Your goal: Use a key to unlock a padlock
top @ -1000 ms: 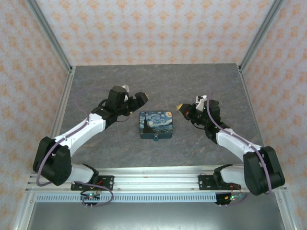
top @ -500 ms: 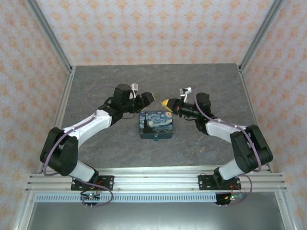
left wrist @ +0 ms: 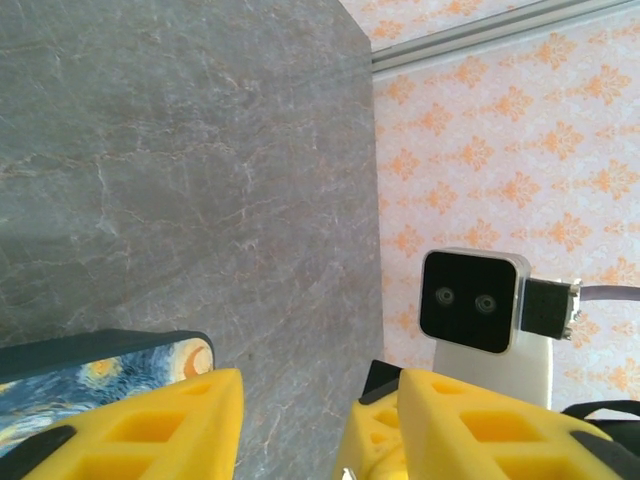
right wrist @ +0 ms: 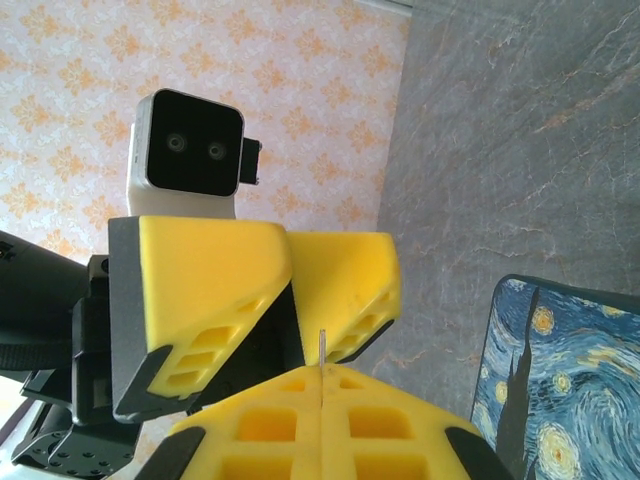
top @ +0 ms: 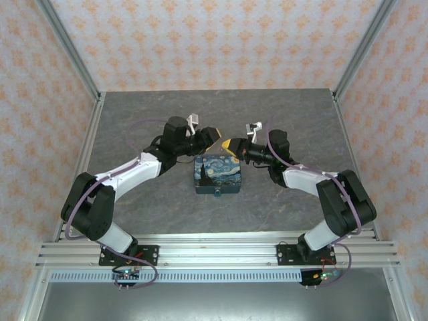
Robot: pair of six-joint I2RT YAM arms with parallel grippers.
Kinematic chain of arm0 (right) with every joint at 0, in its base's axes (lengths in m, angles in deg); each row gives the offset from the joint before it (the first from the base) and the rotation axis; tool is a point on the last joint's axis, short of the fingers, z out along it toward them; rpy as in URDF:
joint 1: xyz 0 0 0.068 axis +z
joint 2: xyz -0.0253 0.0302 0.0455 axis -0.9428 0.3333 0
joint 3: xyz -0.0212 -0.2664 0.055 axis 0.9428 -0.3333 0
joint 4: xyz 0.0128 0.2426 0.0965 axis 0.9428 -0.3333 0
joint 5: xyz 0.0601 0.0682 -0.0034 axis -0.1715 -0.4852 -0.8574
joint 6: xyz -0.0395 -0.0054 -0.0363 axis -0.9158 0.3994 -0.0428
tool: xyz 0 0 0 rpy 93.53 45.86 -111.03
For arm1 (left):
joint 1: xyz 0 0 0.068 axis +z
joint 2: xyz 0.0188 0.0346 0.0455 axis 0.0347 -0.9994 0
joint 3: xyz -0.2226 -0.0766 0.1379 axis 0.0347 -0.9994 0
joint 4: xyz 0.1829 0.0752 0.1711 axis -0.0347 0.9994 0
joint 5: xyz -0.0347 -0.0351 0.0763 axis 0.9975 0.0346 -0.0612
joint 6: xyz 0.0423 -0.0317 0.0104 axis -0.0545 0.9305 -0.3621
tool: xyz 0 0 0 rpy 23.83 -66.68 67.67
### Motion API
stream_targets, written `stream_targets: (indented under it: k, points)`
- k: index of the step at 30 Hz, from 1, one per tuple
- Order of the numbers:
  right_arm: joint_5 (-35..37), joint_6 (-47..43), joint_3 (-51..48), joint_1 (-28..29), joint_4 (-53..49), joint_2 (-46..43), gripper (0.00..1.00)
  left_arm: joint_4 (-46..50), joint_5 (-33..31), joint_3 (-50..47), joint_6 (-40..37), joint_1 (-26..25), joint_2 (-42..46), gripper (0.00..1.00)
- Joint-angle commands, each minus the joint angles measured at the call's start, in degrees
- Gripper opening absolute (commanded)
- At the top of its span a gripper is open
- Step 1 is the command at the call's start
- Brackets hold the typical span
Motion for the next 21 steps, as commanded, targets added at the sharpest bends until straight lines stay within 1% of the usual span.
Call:
stream_targets:
  k: [1, 8, 12, 18, 21]
  points:
    - [0.7, 0.3, 0.9, 0.3, 3.9, 0.8, 0.0, -3.2, 0.5, 1.1, 0.6, -0.9, -0.6, 0.41]
    - [1.2, 0.3, 0.8, 0.4, 4.5, 1.3, 0.0, -3.5, -0.2, 0.6, 0.8, -2.0, -0.9, 0.31]
    - [1.1, 0.4, 0.6, 0.3, 4.8, 1.5, 0.0, -3.7, -0.6, 0.4, 0.9, -2.2, -1.3, 0.29]
    - [1.2, 0.5, 0.2, 0.4, 5.1, 1.5, 0.0, -3.7, -1.2, 0.4, 0.9, -2.3, -1.7, 0.23]
    - [1.0, 0.4, 0.1, 0.4, 5.2, 1.4, 0.0, -3.7, -1.4, 0.3, 0.8, -2.4, -1.9, 0.17]
